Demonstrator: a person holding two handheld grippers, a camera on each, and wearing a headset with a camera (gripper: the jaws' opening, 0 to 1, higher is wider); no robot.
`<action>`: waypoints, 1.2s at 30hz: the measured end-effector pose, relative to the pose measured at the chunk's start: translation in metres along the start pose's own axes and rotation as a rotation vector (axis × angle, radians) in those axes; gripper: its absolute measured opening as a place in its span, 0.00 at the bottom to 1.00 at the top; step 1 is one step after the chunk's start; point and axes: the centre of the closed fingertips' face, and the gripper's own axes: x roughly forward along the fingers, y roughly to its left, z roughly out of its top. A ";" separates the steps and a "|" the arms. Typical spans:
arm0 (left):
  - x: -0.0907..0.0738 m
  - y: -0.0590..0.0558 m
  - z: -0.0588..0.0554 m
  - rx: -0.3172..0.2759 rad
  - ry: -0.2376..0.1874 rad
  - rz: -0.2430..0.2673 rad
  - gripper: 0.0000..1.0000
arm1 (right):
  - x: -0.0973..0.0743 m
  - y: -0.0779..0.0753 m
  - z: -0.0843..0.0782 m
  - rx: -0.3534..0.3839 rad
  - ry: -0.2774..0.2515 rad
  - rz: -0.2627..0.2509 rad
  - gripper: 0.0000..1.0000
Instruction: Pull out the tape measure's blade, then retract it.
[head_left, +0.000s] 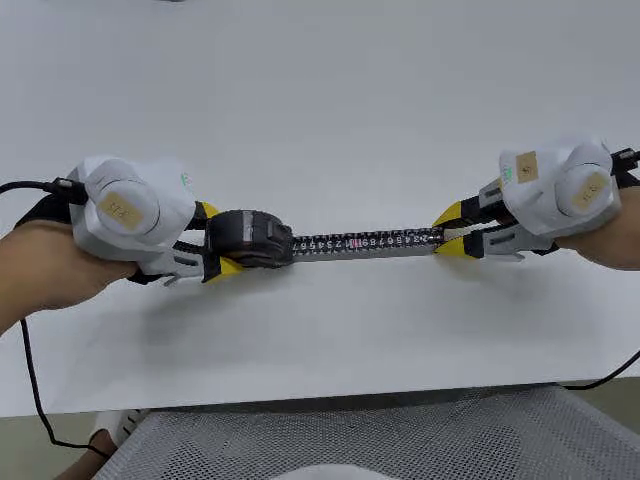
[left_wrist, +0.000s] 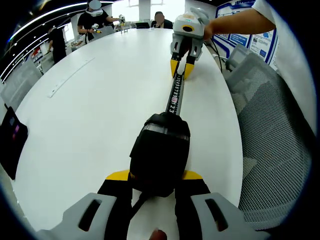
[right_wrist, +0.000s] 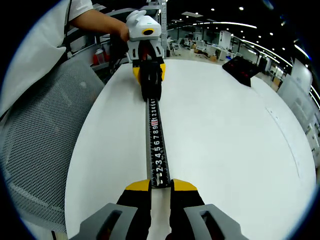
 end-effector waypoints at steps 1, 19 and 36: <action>0.000 0.000 0.000 0.000 0.000 0.000 0.27 | -0.001 0.000 -0.001 0.001 0.003 -0.001 0.10; 0.000 0.000 -0.001 0.003 0.007 0.001 0.27 | -0.010 -0.001 -0.014 0.003 0.034 -0.017 0.09; 0.000 0.000 0.000 0.004 0.008 0.001 0.27 | -0.023 -0.002 -0.031 0.007 0.086 -0.019 0.09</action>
